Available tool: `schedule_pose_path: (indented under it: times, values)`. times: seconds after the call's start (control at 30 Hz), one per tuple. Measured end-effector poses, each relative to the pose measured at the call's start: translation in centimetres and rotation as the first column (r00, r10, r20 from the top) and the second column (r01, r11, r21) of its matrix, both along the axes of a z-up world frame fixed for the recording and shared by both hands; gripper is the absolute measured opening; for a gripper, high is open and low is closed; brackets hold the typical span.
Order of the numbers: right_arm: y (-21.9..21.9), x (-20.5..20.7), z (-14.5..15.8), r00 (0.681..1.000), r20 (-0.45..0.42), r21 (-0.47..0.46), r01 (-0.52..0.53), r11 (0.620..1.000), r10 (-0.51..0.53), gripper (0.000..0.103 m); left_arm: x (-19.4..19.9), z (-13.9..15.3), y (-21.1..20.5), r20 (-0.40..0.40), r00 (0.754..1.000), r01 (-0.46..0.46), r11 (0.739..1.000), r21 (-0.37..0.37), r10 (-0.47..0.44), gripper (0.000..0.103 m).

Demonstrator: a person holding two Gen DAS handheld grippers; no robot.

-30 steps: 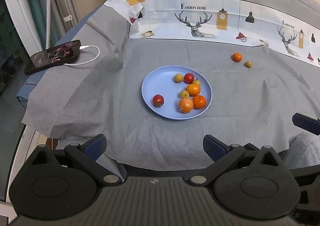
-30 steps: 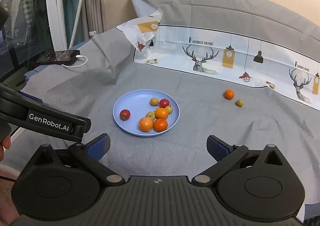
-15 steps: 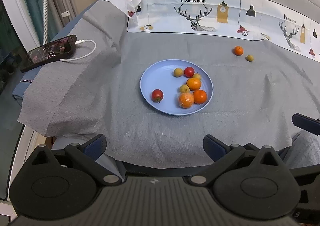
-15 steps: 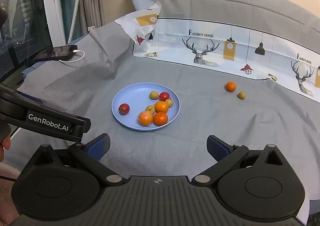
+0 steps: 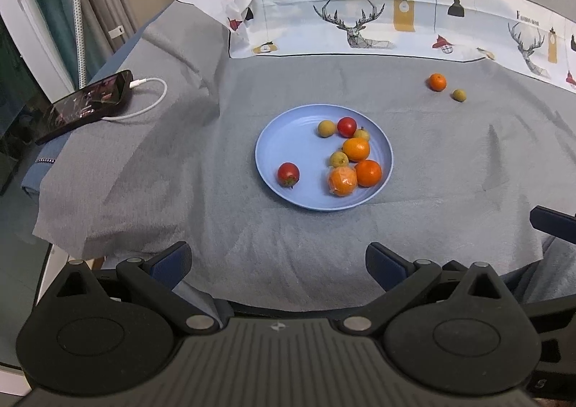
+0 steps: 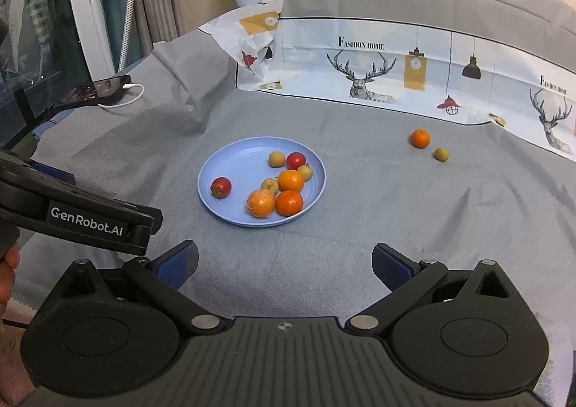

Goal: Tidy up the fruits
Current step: 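Reach the left tool to an orange while the right tool reaches a yellow fruit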

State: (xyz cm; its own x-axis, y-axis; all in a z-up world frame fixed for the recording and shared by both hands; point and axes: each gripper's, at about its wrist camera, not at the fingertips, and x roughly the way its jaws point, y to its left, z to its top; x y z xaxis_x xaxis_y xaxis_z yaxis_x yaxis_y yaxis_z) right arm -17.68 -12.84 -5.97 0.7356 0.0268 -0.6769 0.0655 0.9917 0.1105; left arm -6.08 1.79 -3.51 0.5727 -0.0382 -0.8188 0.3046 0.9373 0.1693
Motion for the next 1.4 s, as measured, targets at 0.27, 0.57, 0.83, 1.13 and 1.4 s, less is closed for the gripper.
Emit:
schedule_pose_path:
  times: [0.27, 0.57, 0.83, 1.13, 1.4]
  values:
    - [-3.1, 1.5, -2.1, 0.995, -0.032, 0.055, 0.094, 0.994, -0.093, 0.102, 3.1, -0.8, -1.8, -0.065, 0.998, -0.017, 1.0, 0.001, 0.017, 0.103]
    - [-12.2, 6.0, -7.0, 0.953, -0.037, -0.006, 0.3, 0.954, -0.3, 0.102, 9.0, -1.7, -8.2, -0.119, 0.993, 0.015, 1.0, 0.025, -0.012, 0.103]
    - [-22.5, 15.7, -14.0, 0.911, -0.003, -0.124, 0.409, 0.904, -0.412, 0.102, 15.7, -4.2, -15.9, -0.154, 0.987, 0.046, 0.998, 0.042, -0.039, 0.103]
    - [-27.4, 24.8, -18.3, 0.934, 0.029, -0.103, 0.358, 0.928, -0.357, 0.102, 22.9, -8.5, -24.5, -0.15, 0.986, 0.083, 0.995, 0.048, -0.075, 0.103]
    - [-31.2, 23.6, -18.6, 0.885, 0.036, -0.11, 0.465, 0.879, -0.464, 0.102, 27.5, -12.1, -32.3, -0.154, 0.974, 0.161, 0.986, -0.045, -0.166, 0.103]
